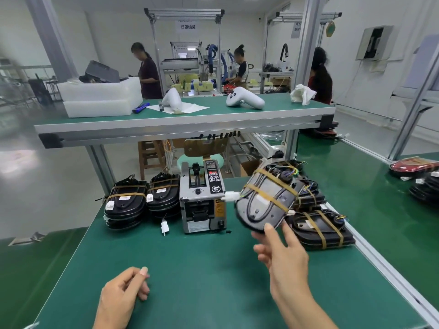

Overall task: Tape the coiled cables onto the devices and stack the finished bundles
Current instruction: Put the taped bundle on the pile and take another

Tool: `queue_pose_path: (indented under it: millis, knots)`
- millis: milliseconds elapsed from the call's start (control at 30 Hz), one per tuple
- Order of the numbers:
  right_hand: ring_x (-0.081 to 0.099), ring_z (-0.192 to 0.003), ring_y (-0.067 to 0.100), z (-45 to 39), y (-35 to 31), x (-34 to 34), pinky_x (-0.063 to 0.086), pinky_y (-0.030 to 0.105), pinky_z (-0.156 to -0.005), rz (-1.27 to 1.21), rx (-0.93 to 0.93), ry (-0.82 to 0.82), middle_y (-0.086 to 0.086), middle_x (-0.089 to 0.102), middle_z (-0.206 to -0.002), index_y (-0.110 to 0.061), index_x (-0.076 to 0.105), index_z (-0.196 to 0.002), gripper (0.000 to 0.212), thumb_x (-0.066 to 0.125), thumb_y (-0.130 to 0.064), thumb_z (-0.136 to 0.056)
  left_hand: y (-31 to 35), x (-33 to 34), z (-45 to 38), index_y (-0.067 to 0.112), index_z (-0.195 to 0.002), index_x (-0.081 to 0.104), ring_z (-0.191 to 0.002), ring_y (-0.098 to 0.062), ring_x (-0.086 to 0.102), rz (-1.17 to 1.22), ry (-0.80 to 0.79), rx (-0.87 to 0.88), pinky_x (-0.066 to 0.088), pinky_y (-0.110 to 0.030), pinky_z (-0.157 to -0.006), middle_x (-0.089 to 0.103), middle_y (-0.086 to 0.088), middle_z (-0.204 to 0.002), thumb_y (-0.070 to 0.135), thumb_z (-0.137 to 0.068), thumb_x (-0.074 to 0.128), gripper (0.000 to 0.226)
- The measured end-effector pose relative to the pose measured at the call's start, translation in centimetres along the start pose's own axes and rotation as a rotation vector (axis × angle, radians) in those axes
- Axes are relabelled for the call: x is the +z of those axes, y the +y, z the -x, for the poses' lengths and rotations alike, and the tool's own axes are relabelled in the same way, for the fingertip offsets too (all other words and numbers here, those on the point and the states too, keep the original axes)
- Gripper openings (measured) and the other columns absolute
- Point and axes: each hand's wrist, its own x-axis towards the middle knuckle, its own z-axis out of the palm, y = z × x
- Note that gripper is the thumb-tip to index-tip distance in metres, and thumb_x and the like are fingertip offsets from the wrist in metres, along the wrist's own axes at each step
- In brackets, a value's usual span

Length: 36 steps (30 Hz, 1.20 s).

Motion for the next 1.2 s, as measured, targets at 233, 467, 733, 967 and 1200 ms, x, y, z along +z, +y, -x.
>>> queue_pose_path:
  millis: [233,467,733,967,1200]
  knots:
    - [0.079,-0.084,0.036,5.9,3.2,-0.3,0.06,0.027,-0.063,0.074,0.084,-0.339,0.026,0.077,-0.089,-0.041,0.053,-0.136,0.062,0.074,-0.004,-0.091,2.6,-0.5,1.4,0.017,-0.115,0.082,-0.104,-0.015,0.077,0.138,-0.13,-0.107,0.051,-0.033,-0.095,0.085,-0.003,-0.102,0.043,-0.105,0.049,0.043]
    - [0.067,-0.075,0.021,6.4,5.4,0.4,0.059,0.037,-0.084,0.457,-0.009,-0.661,0.017,0.076,-0.083,-0.05,0.058,-0.141,0.068,0.078,-0.008,-0.091,3.9,0.6,3.4,0.021,-0.147,0.059,-0.116,-0.009,0.072,0.219,-0.276,-0.021,0.054,-0.021,-0.1,0.077,0.011,-0.131,0.069,-0.089,0.067,0.076]
    - [0.077,-0.097,0.008,4.5,5.2,2.0,0.054,0.029,-0.089,0.663,-0.159,-0.816,-0.024,0.07,-0.12,-0.059,0.053,-0.135,0.056,0.076,-0.042,-0.087,2.0,2.1,5.8,0.022,-0.142,0.054,-0.125,-0.006,0.07,0.283,-0.182,-0.041,0.051,-0.014,-0.099,0.077,0.013,-0.13,0.035,-0.095,0.068,0.051]
    - [0.075,-0.094,0.009,1.3,3.5,2.2,0.057,0.022,-0.084,0.83,-0.283,-0.87,-0.021,0.071,-0.119,-0.053,0.061,-0.132,0.052,0.081,-0.033,-0.089,0.6,-2.7,6.0,0.022,-0.144,0.058,-0.135,-0.011,0.065,0.098,-0.294,-0.039,0.044,-0.039,-0.124,0.073,0.013,-0.138,0.044,-0.073,0.089,0.081]
    - [0.057,-0.121,-0.011,-0.5,2.3,3.2,0.043,0.014,-0.104,1.055,-0.557,-0.935,-0.04,0.06,-0.13,-0.056,0.054,-0.139,0.06,0.08,-0.034,-0.089,-0.1,-6.1,6.0,0.045,-0.163,0.038,-0.147,0.0,0.049,-0.135,-0.293,0.115,0.041,-0.024,-0.12,0.058,0.026,-0.154,0.039,-0.087,0.082,0.089]
